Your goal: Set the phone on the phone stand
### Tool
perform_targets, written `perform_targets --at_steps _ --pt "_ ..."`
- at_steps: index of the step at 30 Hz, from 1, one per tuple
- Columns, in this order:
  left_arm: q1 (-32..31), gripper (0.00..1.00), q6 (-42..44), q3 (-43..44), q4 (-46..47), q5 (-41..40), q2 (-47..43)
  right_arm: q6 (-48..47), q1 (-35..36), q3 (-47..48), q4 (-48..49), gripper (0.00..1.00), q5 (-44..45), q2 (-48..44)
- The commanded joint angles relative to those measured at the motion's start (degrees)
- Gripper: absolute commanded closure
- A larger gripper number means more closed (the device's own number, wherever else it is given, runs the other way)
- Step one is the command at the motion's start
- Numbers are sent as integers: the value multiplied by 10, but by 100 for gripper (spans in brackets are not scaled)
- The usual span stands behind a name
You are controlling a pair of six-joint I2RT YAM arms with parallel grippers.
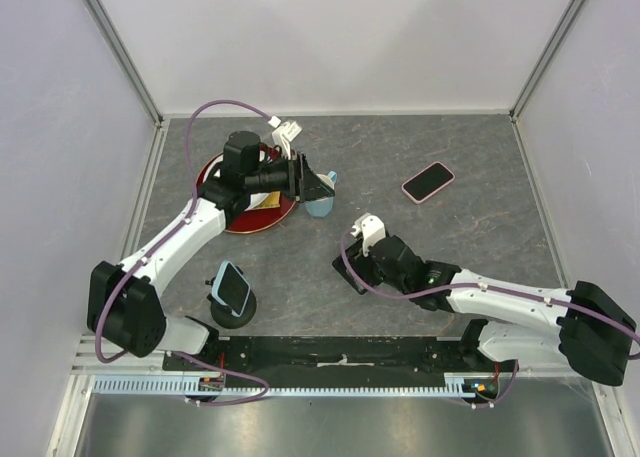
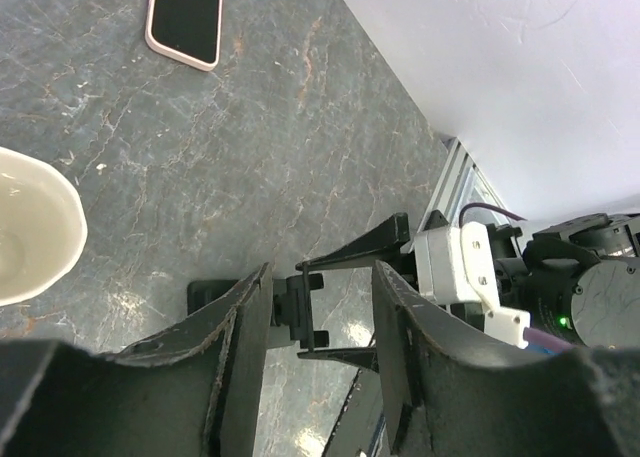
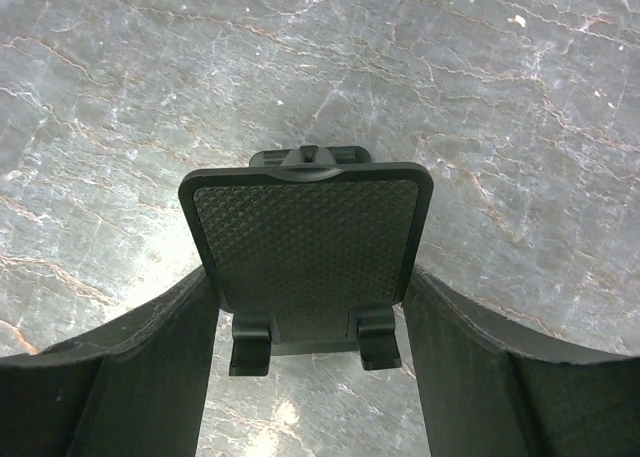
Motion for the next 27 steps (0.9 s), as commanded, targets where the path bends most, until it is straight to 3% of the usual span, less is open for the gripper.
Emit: perform_targets --at_steps 1,5,7,13,22,27 --pt "-4 48 -5 38 -8 44 16 -1 18 10 51 43 3 9" --pt "-8 46 -5 52 -20 77 33 13 20 1 51 10 14 -35" --pt "-13 45 -3 54 -26 77 35 13 20 -6 42 2 21 -72" --pt "-37 43 36 69 -63 45 25 39 19 -37 45 2 88 -183" --pt "-143 42 184 138 -230 -133 35 223 19 -114 -71 2 408 -350" --pt "-150 43 190 147 -243 -119 50 270 14 -157 -107 2 458 -404"
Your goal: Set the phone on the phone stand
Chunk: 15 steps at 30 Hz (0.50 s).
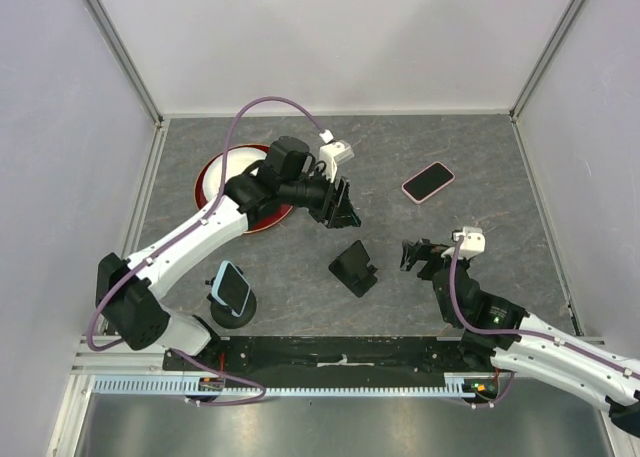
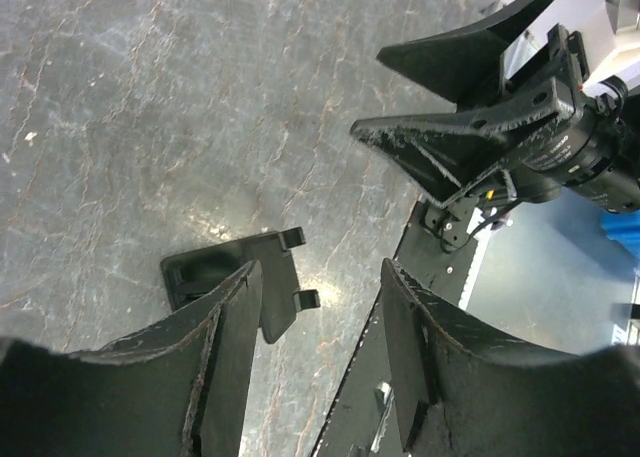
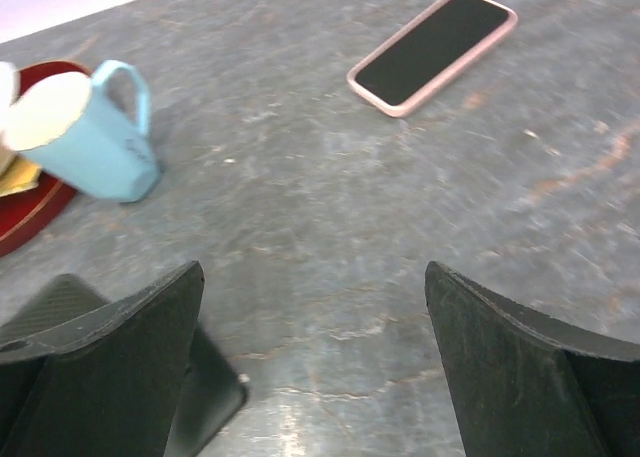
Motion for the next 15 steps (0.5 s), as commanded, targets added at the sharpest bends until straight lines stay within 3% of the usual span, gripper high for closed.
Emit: perform_targets --at_steps 1,11,15 --pt "2 43 50 29 -42 -20 17 79 -4 -26 -44 2 113 -26" --pt "-35 44 94 64 -114 -34 75 104 -30 -33 -50 2 124 -21" --pt "-48 49 98 86 -157 -46 120 91 -30 -45 -39 2 109 -43"
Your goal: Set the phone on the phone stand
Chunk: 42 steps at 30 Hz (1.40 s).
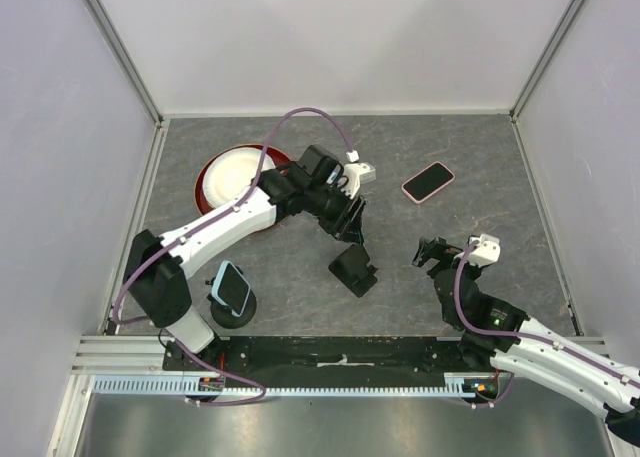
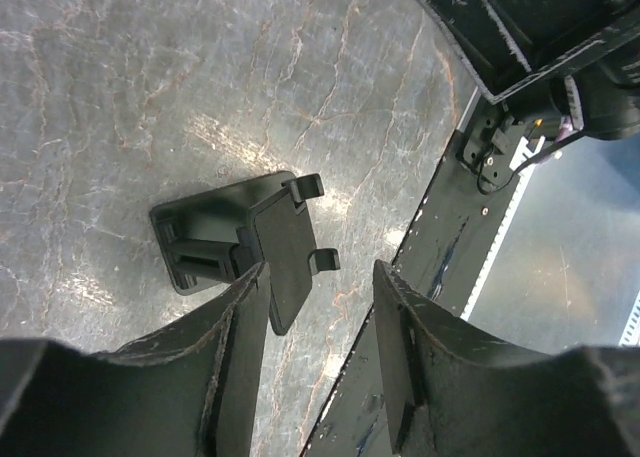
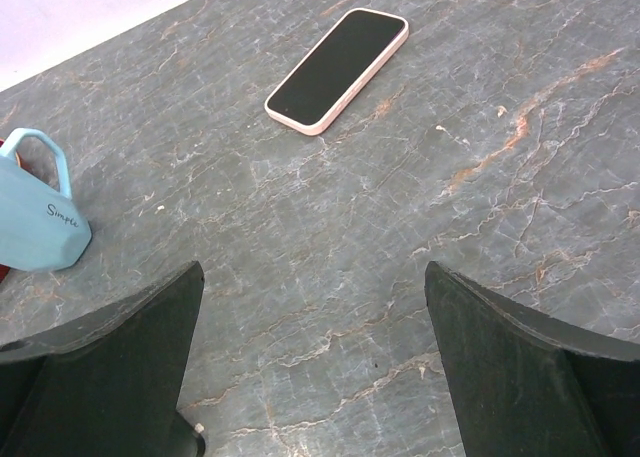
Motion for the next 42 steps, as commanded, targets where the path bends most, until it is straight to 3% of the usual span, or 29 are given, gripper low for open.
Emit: perform_targets --at_steps 1,8,15,25,30,36,42 --pt "-11 49 36 39 -45 -22 39 -6 -1 -12 17 2 0 -19" --pt "-15 52 33 44 -59 -27 72 -11 -1 -9 24 2 -7 -4" --pt "-19 66 32 47 -63 -24 89 -17 -1 -11 29 2 -14 -6" --pt "-28 75 33 49 -73 -47 100 -22 -1 -13 36 2 -21 -4" --pt "-33 98 36 51 -74 -74 92 -24 -1 -12 37 2 -24 -1" --pt "-31 98 -8 32 -68 -154 61 -28 -1 -10 43 2 -29 12" --pt "5 98 -85 -26 -72 -198 -25 -31 -1 -10 46 2 -31 11"
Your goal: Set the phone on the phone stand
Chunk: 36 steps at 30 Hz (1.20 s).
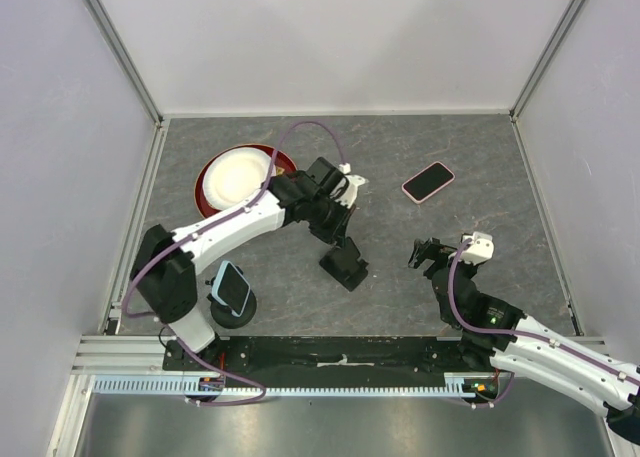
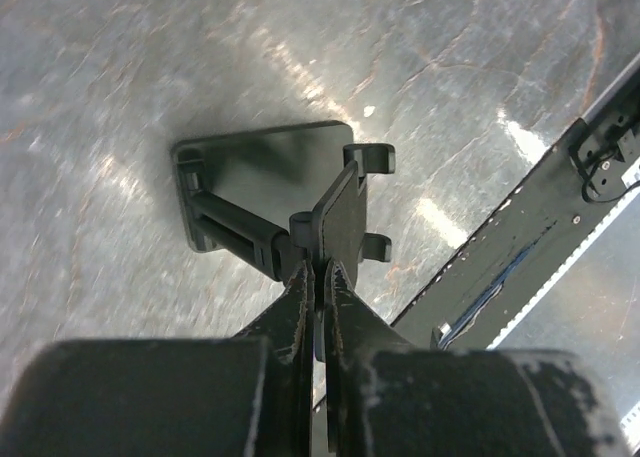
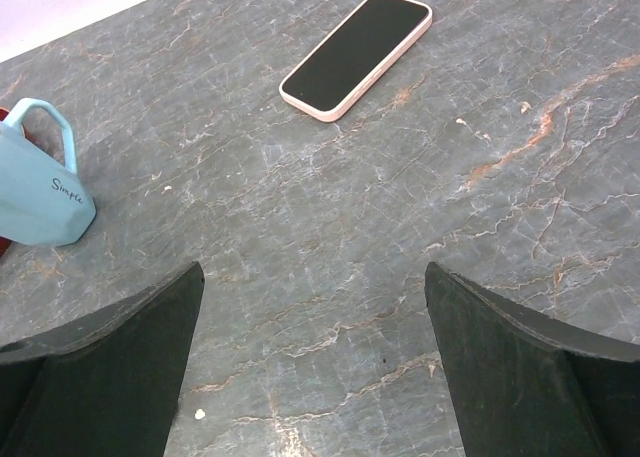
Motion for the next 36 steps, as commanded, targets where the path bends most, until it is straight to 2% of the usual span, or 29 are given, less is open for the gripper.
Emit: perform_targets --at_steps 1,9,11,19,27,36 --pt "45 98 -64 -38 -11 -84 -95 -8 -1 -3 21 2 1 -1" --pt "165 98 -84 -132 -35 -133 -264 -8 -2 -3 22 2 -2 -2" --pt "196 98 -80 -154 -42 -139 -283 -8 -2 -3 22 2 -2 -2" --pt "251 98 -70 -194 -89 -172 -345 -9 -2 -3 21 2 -6 0" --pt "289 98 -89 -212 -122 -215 -369 -10 -2 -3 24 2 -9 2" --pt "313 98 -80 -230 -69 -131 -336 -12 -2 -2 26 2 -13 4"
